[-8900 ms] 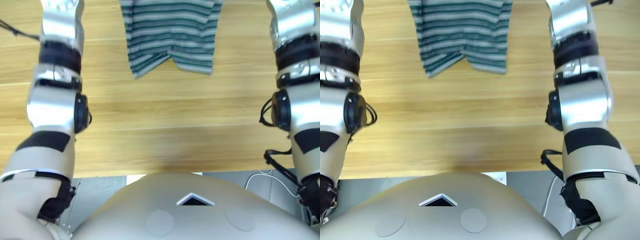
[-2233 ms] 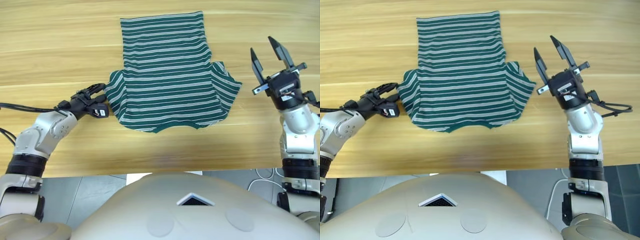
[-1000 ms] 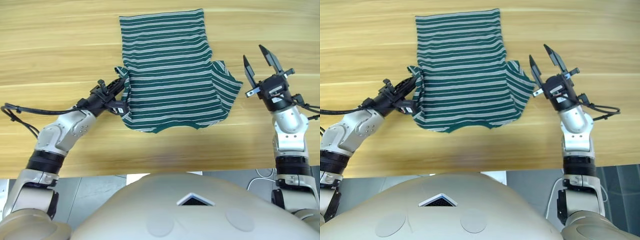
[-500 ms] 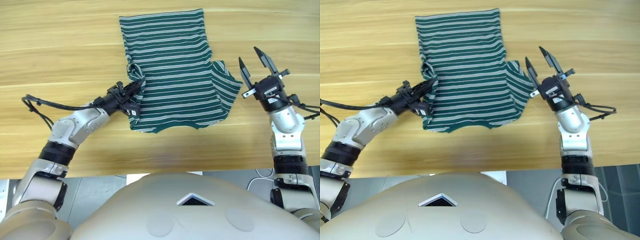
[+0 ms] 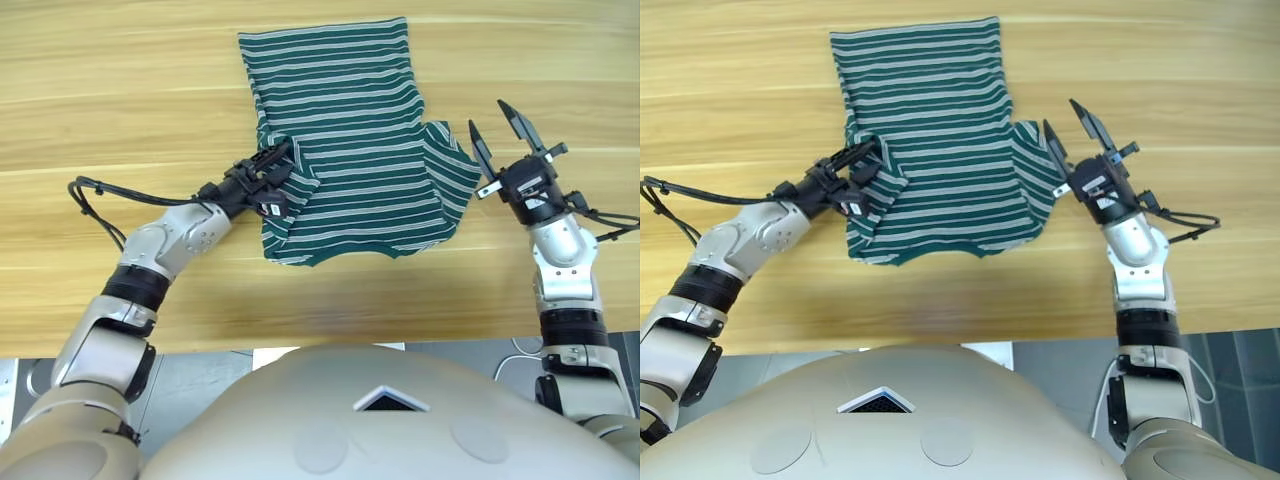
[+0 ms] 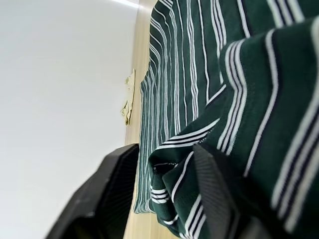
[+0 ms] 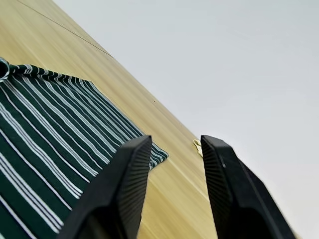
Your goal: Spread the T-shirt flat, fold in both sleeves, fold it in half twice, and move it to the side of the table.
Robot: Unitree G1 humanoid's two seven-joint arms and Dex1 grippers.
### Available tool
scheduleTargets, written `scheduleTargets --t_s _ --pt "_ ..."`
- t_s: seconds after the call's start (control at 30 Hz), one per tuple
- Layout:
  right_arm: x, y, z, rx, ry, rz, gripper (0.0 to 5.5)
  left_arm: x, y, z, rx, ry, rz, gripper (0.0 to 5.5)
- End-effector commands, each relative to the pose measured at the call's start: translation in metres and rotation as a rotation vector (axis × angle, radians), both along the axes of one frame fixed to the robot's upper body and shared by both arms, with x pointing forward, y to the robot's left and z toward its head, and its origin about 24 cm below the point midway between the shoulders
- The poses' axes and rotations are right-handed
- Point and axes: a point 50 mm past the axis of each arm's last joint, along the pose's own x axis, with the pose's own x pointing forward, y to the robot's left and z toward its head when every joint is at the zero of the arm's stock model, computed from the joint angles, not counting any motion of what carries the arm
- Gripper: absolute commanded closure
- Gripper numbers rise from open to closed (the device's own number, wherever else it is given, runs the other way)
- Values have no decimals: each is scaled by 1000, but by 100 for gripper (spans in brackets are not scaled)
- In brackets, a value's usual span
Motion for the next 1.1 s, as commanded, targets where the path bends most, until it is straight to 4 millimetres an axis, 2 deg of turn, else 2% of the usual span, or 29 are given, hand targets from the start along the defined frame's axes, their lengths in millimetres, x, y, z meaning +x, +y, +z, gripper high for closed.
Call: scheduleTargets --t_s 0.03,0.1,0.17,0.2,0.27,0.4,0.7,1.03,1.1 --pt "3 -37 19 -260 -56 -109 364 -8 -5 -1 -5 0 -40 307" --pt "-1 -64 33 -478 -78 -199 364 -4 1 9 -31 -64 -3 307" --pt "-14 -84 10 -802 95 -184 364 0 4 28 -91 -159 31 307" --pt "-21 -92 -3 -902 182 -165 364 0 3 37 -124 -202 35 307" --pt "-34 -94 -28 -1011 322 -94 364 -1 0 51 -188 -260 28 307" --pt "-30 -73 -49 -1010 340 -16 364 -4 -3 61 -236 -290 25 307" --pt "-9 -44 -57 -1015 253 94 364 -6 -1 56 -228 -281 57 307" --pt "-2 -29 -64 -1018 214 156 364 -5 -5 52 -217 -265 49 307" --pt "-1 -29 -64 -1016 208 144 400 -6 -5 50 -215 -260 45 300"
